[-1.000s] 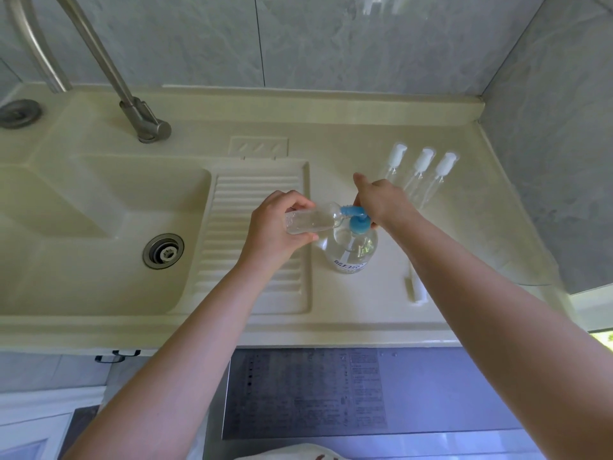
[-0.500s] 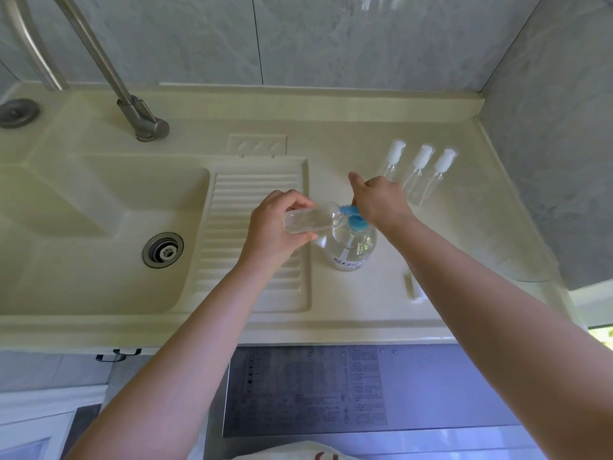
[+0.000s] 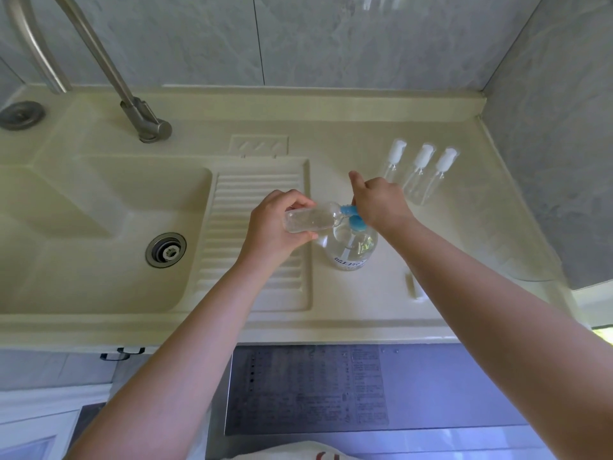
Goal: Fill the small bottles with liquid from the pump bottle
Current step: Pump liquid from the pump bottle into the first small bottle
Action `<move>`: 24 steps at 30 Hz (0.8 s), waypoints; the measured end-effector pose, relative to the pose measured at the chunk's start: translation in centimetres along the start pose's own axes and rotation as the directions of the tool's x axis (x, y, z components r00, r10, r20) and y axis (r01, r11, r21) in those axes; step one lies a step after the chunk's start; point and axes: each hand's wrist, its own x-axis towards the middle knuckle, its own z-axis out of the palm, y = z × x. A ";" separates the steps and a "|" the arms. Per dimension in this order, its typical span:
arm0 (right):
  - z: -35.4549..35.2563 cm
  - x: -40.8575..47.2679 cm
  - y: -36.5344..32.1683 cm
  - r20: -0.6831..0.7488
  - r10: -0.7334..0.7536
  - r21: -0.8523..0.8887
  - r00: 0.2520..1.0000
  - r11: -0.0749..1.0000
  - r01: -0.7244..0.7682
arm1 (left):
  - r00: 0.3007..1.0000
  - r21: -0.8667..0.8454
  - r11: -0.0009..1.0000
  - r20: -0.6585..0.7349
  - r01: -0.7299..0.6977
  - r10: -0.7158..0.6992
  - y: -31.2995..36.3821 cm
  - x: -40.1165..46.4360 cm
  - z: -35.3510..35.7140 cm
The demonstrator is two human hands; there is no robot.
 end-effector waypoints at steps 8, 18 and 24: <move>-1.0 0.1 -0.7 0.078 0.069 -0.050 0.995 0.997 -0.065 | 0.999 -0.003 1.000 -0.015 -0.030 0.030 0.3 0.2 -0.4; 0.0 -0.3 -0.6 0.015 0.100 0.002 0.995 0.995 -0.100 | 1.000 0.011 1.000 -0.005 -0.009 0.009 0.2 0.2 -0.4; -0.5 -0.2 -0.9 0.076 0.085 0.054 0.993 0.995 -0.089 | 1.000 0.019 1.000 0.001 0.008 -0.008 0.5 0.0 -0.5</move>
